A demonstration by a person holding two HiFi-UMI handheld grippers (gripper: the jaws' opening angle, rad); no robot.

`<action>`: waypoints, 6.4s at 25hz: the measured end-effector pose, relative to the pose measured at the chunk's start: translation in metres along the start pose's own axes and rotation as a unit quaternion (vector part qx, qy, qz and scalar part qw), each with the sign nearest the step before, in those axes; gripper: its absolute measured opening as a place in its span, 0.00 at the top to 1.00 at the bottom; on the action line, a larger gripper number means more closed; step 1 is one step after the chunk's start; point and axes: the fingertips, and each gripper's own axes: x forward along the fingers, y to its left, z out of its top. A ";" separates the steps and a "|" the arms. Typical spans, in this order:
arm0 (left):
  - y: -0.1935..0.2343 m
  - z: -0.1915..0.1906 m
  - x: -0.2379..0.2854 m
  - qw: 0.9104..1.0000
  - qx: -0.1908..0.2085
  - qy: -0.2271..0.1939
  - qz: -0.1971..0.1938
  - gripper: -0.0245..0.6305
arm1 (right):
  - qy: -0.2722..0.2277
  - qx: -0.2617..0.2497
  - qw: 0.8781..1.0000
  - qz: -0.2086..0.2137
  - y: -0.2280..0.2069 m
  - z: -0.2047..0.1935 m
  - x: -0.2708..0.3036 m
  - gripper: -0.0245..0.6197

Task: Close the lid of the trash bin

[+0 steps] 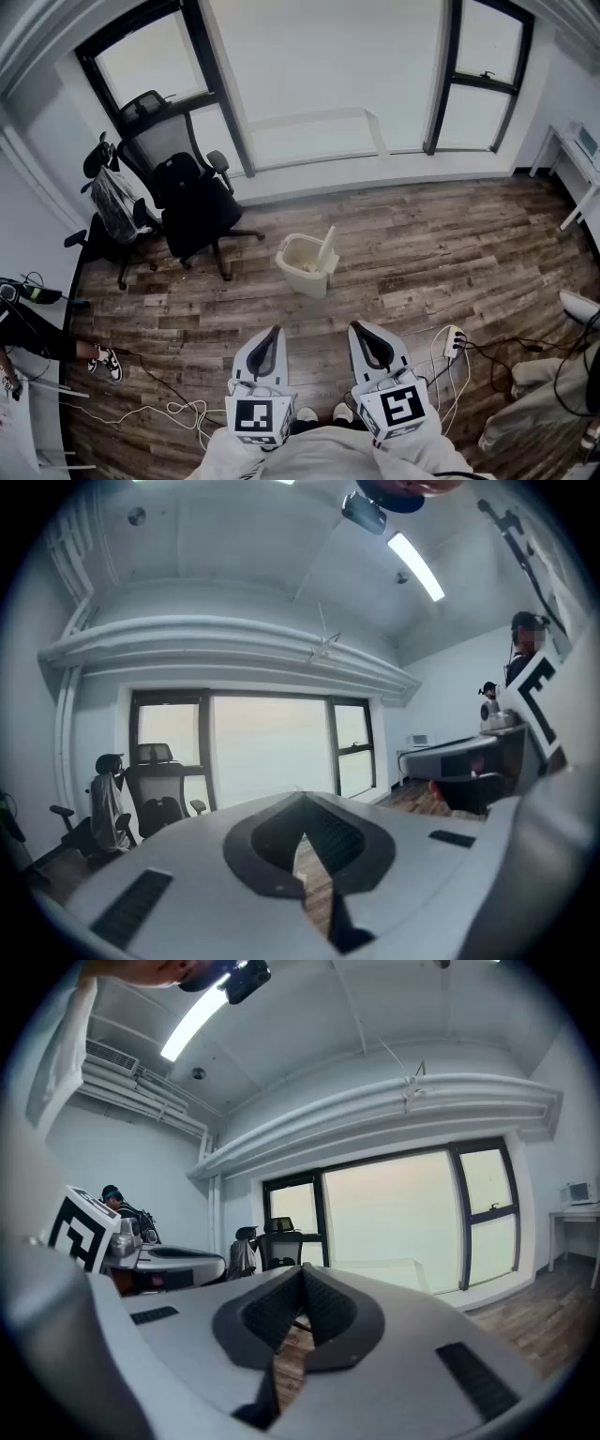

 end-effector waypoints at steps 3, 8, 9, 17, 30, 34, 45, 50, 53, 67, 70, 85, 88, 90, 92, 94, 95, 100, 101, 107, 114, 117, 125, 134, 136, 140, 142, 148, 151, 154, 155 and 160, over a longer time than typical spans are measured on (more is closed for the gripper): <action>-0.007 0.002 -0.004 1.000 -0.013 0.018 0.020 0.96 | 0.002 0.001 1.000 0.003 -0.011 -0.002 -0.012 0.93; -0.018 -0.010 -0.005 0.999 -0.010 0.015 0.026 0.96 | -0.001 0.006 1.000 0.008 -0.024 -0.006 -0.022 0.93; -0.020 -0.009 -0.004 1.000 -0.008 0.014 0.024 0.96 | -0.001 0.008 1.000 0.008 -0.026 -0.007 -0.022 0.93; -0.016 -0.009 0.020 1.000 -0.005 0.008 0.023 0.96 | -0.004 0.014 1.000 0.010 -0.040 -0.009 -0.001 0.93; 0.074 -0.019 0.140 1.000 -0.017 0.017 0.011 0.96 | 0.017 0.002 1.000 -0.003 -0.068 -0.009 0.143 0.93; 0.114 -0.018 0.187 1.000 -0.014 0.024 0.000 0.96 | 0.022 0.008 1.000 -0.012 -0.076 -0.003 0.200 0.93; 0.194 -0.019 0.289 0.999 -0.018 0.026 -0.018 0.96 | 0.031 0.004 0.999 -0.027 -0.096 0.010 0.328 0.93; 0.224 -0.026 0.313 0.999 -0.015 0.025 -0.020 0.96 | 0.035 0.006 0.999 -0.031 -0.097 0.010 0.370 0.93; 0.242 -0.031 0.325 0.999 -0.013 0.031 -0.023 0.96 | 0.030 0.007 0.999 -0.039 -0.096 0.012 0.390 0.93; 0.250 -0.048 0.387 0.997 -0.025 0.065 -0.024 0.96 | 0.062 0.019 0.997 -0.031 -0.135 -0.001 0.438 0.93; 0.243 -0.047 0.405 0.997 -0.028 0.069 -0.017 0.96 | 0.068 0.021 0.997 -0.026 -0.155 -0.003 0.447 0.93; 0.188 -0.059 0.487 0.994 -0.023 0.098 0.036 0.96 | 0.096 0.052 0.994 0.028 -0.262 -0.033 0.463 0.93; 0.180 -0.062 0.498 0.993 -0.025 0.108 0.034 0.96 | 0.105 0.058 0.992 0.032 -0.272 -0.045 0.468 0.93; 0.178 -0.069 0.501 0.993 -0.023 0.110 0.034 0.96 | 0.113 0.063 0.991 0.034 -0.275 -0.054 0.469 0.93; 0.176 -0.079 0.507 0.993 -0.019 0.115 0.030 0.96 | 0.118 0.066 0.990 0.034 -0.279 -0.063 0.472 0.93; 0.175 -0.089 0.514 0.992 -0.017 0.124 0.023 0.96 | 0.127 0.067 0.989 0.031 -0.284 -0.075 0.477 0.93; 0.175 -0.094 0.517 0.991 -0.016 0.130 0.019 0.96 | 0.132 0.067 0.989 0.028 -0.287 -0.082 0.480 0.93; 0.175 -0.123 0.537 0.988 -0.031 0.152 0.008 0.96 | 0.154 0.066 0.986 0.009 -0.306 -0.121 0.497 0.93; 0.175 -0.132 0.540 0.987 -0.035 0.159 0.005 0.96 | 0.159 0.067 0.985 0.005 -0.309 -0.131 0.500 0.93; 0.172 -0.188 0.562 0.983 -0.042 0.178 0.000 0.96 | 0.186 0.072 0.980 -0.001 -0.320 -0.194 0.510 0.93; 0.160 -0.242 0.575 0.980 -0.044 0.190 -0.021 0.96 | 0.210 0.081 0.974 -0.017 -0.326 -0.253 0.511 0.93; 0.161 -0.263 0.582 0.980 -0.045 0.191 -0.020 0.96 | 0.214 0.084 0.973 -0.023 -0.331 -0.275 0.514 0.93; 0.164 -0.330 0.591 0.977 -0.055 0.205 -0.016 0.96 | 0.231 0.097 0.967 -0.039 -0.340 -0.349 0.527 0.93; 0.166 -0.413 0.599 0.972 -0.062 0.227 -0.007 0.96 | 0.267 0.099 0.958 -0.047 -0.345 -0.446 0.532 0.93; 0.167 -0.429 0.601 0.970 -0.064 0.234 -0.010 0.96 | 0.274 0.100 0.956 -0.046 -0.346 -0.463 0.534 0.93; 0.169 -0.455 0.608 0.966 -0.068 0.248 -0.009 0.96 | 0.285 0.113 0.951 -0.030 -0.342 -0.493 0.541 0.93; 0.171 -0.460 0.610 0.966 -0.071 0.249 -0.007 0.96 | 0.293 0.119 0.949 -0.016 -0.335 -0.504 0.544 0.93; 0.178 -0.463 0.611 0.964 -0.072 0.256 -0.007 0.96 | 0.305 0.117 0.945 0.002 -0.324 -0.510 0.551 0.93; 0.184 -0.462 0.612 0.965 -0.071 0.252 -0.003 0.96 | 0.305 0.114 0.946 0.000 -0.326 -0.507 0.555 0.93; 0.189 -0.464 0.612 0.965 -0.076 0.251 0.002 0.96 | 0.305 0.112 0.946 -0.002 -0.326 -0.509 0.559 0.93; 0.191 -0.465 0.611 0.965 -0.078 0.252 0.004 0.96 | 0.305 0.112 0.946 -0.001 -0.325 -0.509 0.561 0.93; 0.205 -0.471 0.606 0.964 -0.091 0.251 0.015 0.96 | 0.311 0.108 0.944 0.015 -0.313 -0.512 0.577 0.93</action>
